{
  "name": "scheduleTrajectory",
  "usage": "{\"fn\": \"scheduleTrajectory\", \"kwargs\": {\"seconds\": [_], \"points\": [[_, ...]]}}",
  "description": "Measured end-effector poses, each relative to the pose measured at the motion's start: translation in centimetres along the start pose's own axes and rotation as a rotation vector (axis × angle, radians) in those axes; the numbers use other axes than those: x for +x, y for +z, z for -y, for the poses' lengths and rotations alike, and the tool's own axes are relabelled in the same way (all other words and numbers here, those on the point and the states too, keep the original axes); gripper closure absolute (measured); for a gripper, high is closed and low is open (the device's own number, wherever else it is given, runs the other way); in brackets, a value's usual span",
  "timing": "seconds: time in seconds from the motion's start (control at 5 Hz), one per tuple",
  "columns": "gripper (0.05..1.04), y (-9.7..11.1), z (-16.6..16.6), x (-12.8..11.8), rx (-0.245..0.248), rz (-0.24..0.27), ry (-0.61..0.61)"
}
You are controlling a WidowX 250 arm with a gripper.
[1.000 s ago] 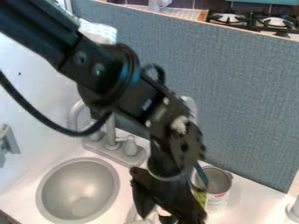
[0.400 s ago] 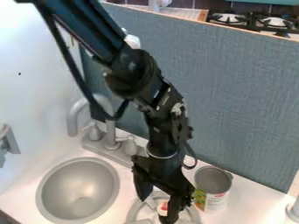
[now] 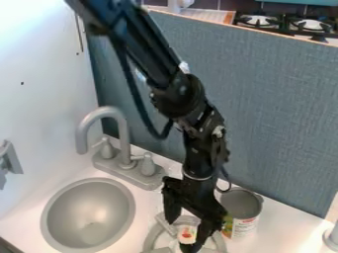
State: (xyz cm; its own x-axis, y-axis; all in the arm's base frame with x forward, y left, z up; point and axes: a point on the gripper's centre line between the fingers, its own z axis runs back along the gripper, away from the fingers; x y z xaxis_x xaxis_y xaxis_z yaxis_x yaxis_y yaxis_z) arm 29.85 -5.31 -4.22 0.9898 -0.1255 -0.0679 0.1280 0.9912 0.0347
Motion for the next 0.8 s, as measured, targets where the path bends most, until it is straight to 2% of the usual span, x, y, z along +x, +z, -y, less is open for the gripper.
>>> {"fn": "scheduleTrajectory", "kwargs": {"seconds": [0.2, 0.6, 0.8], "points": [[0.083, -1.0, -0.8, 0.9, -0.004, -0.037, 0.01], [0.083, -2.5, 0.0, 0.6, -0.065, -0.086, -0.032], [0.083, -2.8, 0.3, 0.6, -0.103, -0.067, -0.036]]}}
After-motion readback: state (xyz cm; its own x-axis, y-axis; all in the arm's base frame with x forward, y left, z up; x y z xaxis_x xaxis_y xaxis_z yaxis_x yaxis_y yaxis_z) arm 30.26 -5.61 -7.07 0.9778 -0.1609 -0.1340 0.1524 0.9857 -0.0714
